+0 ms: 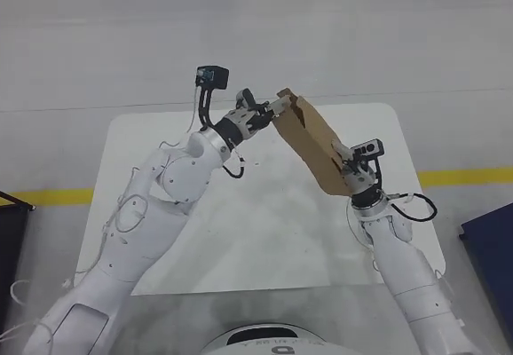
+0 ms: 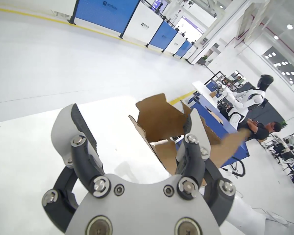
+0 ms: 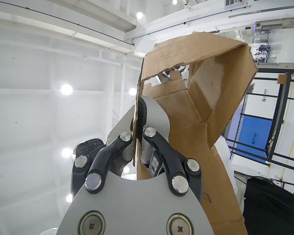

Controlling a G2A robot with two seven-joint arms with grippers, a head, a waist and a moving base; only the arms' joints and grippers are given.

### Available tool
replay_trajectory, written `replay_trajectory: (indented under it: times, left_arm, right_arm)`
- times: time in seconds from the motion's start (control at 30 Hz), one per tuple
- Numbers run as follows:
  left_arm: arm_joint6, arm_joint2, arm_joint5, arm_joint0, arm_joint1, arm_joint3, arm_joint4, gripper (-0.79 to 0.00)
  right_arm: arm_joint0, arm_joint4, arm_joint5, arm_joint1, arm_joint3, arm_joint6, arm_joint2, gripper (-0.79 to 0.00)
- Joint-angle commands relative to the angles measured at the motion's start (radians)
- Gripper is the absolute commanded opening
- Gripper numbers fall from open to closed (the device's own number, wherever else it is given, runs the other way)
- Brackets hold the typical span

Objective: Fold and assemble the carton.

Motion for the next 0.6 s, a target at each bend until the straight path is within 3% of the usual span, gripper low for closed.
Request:
replay_trajectory:
  times: [0.0, 0.2, 0.57]
  left_arm:
    - [-0.014, 0.017, 0.000, -0.022, -0.006, 0.021, -0.009, 0.000]
    - [-0.066, 0.046, 0.018, -0.049, -0.013, 0.053, 0.035, 0.000]
    - [-0.077, 0.034, 0.016, -0.019, -0.013, 0.028, 0.089, 0.000]
  right_arm:
    - [-0.003, -0.003, 0.003, 0.000, -0.004, 0.000, 0.001, -0.785]
    - [-0.003, 0.004, -0.016, -0.004, 0.002, -0.037, 0.011, -0.785]
    - [-0.001, 0.009, -0.030, -0.012, 0.002, -0.079, 0.018, -0.785]
